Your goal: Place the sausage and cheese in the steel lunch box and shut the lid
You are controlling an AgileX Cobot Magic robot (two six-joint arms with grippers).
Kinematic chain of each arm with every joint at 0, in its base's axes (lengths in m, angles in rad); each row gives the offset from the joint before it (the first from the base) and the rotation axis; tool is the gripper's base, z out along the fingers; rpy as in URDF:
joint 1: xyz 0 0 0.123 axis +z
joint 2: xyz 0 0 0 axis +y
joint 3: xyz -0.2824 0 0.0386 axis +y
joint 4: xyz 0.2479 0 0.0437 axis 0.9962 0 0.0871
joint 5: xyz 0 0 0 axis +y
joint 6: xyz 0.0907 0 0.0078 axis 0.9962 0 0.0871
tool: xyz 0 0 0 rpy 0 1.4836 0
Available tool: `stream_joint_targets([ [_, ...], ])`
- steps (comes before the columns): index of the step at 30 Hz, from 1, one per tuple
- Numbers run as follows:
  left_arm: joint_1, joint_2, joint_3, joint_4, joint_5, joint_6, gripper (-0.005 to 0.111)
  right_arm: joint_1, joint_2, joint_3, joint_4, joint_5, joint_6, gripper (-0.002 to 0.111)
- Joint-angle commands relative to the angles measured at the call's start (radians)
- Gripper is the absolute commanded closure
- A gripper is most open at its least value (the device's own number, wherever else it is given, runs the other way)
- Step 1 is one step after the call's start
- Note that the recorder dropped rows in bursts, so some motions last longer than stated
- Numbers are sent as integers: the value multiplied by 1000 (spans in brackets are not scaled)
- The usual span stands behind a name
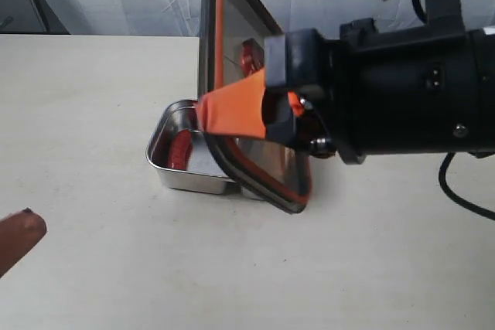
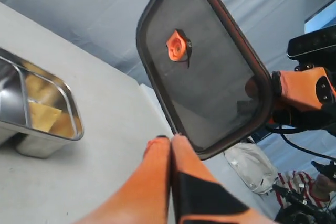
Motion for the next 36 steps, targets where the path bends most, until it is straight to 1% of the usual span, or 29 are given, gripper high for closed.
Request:
stream_joint_targets([
  [1,-7,-5,5,-113,71,229,90,78,-6,-1,230,-40,-194,109],
  [5,-7,-5,5,-113,61,259,62,171,24,-1,307,-130,-254,109],
  [6,-7,-5,5,-113,61,289,55,189,34,-3,317,-157,-267,109],
  [7,-7,-5,5,-113,64,324,49,217,52,-7,333,-193,-285,109],
  [8,-7,-5,5,-113,68,352,46,233,66,-16,349,-212,-304,109],
  [10,-7,-5,5,-113,79,412,45,273,110,-45,390,-243,-352,109],
  [11,-7,-5,5,-113,88,464,45,309,155,-85,419,-261,-398,109],
  [14,-7,-5,5,-113,82,551,45,375,255,-181,440,-335,-438,109],
  [17,-7,-5,5,-113,3,682,45,446,342,-272,440,-422,-438,109],
  [19,-7,-5,-2,-113,-15,741,45,486,380,-303,440,-502,-438,109],
  [22,-7,-5,-16,-113,-67,745,45,539,425,-345,432,-575,-438,109],
  [24,-7,-5,-16,-113,-70,745,45,560,447,-369,430,-591,-441,109],
  [29,-7,-5,-16,-113,-72,741,51,612,505,-417,429,-595,-441,109],
  [31,-7,-5,-16,-113,-88,741,58,636,517,-431,429,-595,-441,109],
  [32,-7,-5,-16,-113,-103,741,64,651,518,-434,429,-593,-441,109],
  [33,-7,-5,-16,-113,-124,741,76,670,518,-435,429,-593,-441,109],
  [34,-7,-5,-16,-113,-136,741,82,681,518,-435,429,-593,-441,109],
  [36,-7,-5,-16,-113,-167,741,98,694,518,-435,429,-579,-441,109],
])
